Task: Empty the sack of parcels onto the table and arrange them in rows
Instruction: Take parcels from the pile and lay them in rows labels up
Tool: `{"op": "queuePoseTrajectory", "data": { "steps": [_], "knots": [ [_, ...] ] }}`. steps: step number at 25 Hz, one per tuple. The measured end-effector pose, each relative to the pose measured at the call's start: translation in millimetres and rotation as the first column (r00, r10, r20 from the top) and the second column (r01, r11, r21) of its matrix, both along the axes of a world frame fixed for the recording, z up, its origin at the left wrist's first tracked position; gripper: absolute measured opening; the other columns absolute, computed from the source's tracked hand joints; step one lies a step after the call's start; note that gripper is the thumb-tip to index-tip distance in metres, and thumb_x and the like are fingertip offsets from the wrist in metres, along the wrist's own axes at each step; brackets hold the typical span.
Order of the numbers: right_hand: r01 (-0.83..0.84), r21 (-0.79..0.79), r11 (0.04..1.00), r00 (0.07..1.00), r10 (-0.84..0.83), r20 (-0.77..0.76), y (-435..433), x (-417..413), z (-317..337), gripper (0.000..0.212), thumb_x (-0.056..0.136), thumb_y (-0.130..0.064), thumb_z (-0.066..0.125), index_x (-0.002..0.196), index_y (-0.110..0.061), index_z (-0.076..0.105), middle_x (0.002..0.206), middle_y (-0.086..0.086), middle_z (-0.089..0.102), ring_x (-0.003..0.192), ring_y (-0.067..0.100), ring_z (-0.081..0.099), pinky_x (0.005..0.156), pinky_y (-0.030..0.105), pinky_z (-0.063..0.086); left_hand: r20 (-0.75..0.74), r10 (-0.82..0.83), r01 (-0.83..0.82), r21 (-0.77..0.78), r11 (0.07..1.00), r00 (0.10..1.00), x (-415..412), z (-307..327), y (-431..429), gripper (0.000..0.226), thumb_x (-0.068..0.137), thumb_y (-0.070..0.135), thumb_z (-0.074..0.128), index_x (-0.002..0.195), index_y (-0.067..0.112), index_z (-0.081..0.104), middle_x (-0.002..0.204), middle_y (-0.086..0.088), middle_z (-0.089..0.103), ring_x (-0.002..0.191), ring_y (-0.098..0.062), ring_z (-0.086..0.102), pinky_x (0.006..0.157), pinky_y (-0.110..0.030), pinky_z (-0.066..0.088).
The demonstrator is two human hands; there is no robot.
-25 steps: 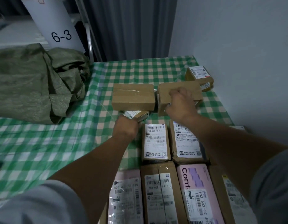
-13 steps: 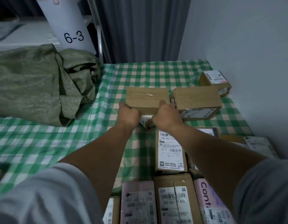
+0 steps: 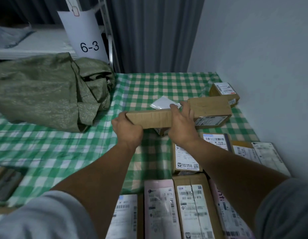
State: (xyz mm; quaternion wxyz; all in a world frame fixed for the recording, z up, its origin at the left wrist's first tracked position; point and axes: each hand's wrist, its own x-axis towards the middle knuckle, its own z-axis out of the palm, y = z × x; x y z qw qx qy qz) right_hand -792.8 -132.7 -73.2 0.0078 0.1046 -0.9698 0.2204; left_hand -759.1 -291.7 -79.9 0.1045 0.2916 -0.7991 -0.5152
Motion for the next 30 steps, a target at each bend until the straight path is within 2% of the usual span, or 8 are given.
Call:
{"op": "queuePoseTrajectory", "data": {
  "steps": [5,9,14,17,21,24,28,30],
  "knots": [
    [-0.096,0.147,0.984,0.982,0.117,-0.145,-17,30,27,0.073,0.079,-0.006,0.073,0.144,-0.011,0.04,0.139,0.012,0.042,0.124,0.032,0.036,0.109,0.04,0.027,-0.053,-0.026,0.027,0.028,0.999,0.998,37,-3,-41,0.081,0.065,0.01,0.053,0.144,0.028,0.041,0.134,-0.003,0.053,0.12,-0.033,0.054,0.096,-0.054,0.053],
    [0.046,-0.294,0.955,0.983,0.01,0.185,-28,44,58,0.07,0.076,0.0,0.074,0.139,-0.017,0.049,0.118,0.004,0.044,0.113,0.024,0.042,0.089,0.029,0.042,-0.073,-0.001,0.01,0.121,0.993,0.997,69,29,-68,0.059,0.079,0.013,0.062,0.135,0.028,0.053,0.123,-0.003,0.064,0.102,-0.022,0.065,0.081,-0.038,0.06],
    [0.265,-0.685,0.679,0.875,0.128,0.466,-38,57,66,0.065,0.073,0.013,0.078,0.13,-0.011,0.059,0.129,0.008,0.059,0.11,0.027,0.062,0.07,0.032,0.059,-0.035,0.013,0.001,0.358,0.934,0.999,100,60,-87,0.043,0.075,-0.012,0.053,0.109,0.014,0.058,0.097,-0.007,0.064,0.083,-0.022,0.061,0.062,-0.029,0.047],
    [0.262,-0.693,0.672,0.874,0.14,0.466,-45,59,69,0.055,0.081,0.0,0.078,0.131,-0.012,0.06,0.123,0.007,0.064,0.105,0.026,0.067,0.068,0.031,0.056,0.01,0.068,-0.064,0.502,0.862,0.998,107,65,-96,0.037,0.073,-0.009,0.058,0.095,0.02,0.056,0.089,-0.01,0.067,0.076,-0.027,0.065,0.061,-0.033,0.052],
    [0.281,-0.671,0.686,0.871,0.112,0.479,-51,61,67,0.026,0.091,-0.014,0.074,0.115,-0.011,0.066,0.109,0.011,0.072,0.087,0.022,0.07,0.056,0.027,0.051,0.023,0.068,-0.069,0.55,0.832,0.997,107,59,-105,0.033,0.081,0.0,0.065,0.111,0.015,0.064,0.092,-0.009,0.076,0.076,-0.027,0.072,0.061,-0.035,0.056],
    [0.343,-0.66,0.669,0.847,0.084,0.525,-48,62,60,0.013,0.093,-0.022,0.072,0.102,-0.014,0.066,0.101,0.008,0.077,0.077,0.018,0.07,0.05,0.026,0.049,0.031,0.109,-0.109,0.522,0.846,0.994,103,43,-107,0.032,0.088,0.02,0.071,0.118,0.009,0.065,0.101,-0.006,0.076,0.089,-0.023,0.072,0.08,-0.041,0.059],
    [0.5,-0.644,0.579,0.765,0.053,0.642,-43,61,51,0.019,0.098,-0.027,0.066,0.114,-0.015,0.067,0.1,0.003,0.078,0.087,0.018,0.074,0.066,0.036,0.06,0.172,0.064,-0.152,0.566,0.81,0.983,104,36,-103,0.047,0.093,0.042,0.064,0.127,0.012,0.054,0.117,-0.007,0.062,0.109,-0.027,0.06,0.099,-0.053,0.051],
    [0.49,-0.581,0.65,0.713,0.085,0.696,-44,64,43,0.027,0.098,-0.028,0.066,0.12,-0.013,0.063,0.104,0.006,0.077,0.093,0.022,0.074,0.067,0.037,0.062,0.192,-0.093,-0.054,0.644,0.763,0.977,107,32,-89,0.037,0.095,0.032,0.064,0.123,0.009,0.058,0.108,-0.01,0.07,0.106,-0.031,0.066,0.095,-0.053,0.055]
  ]
}}
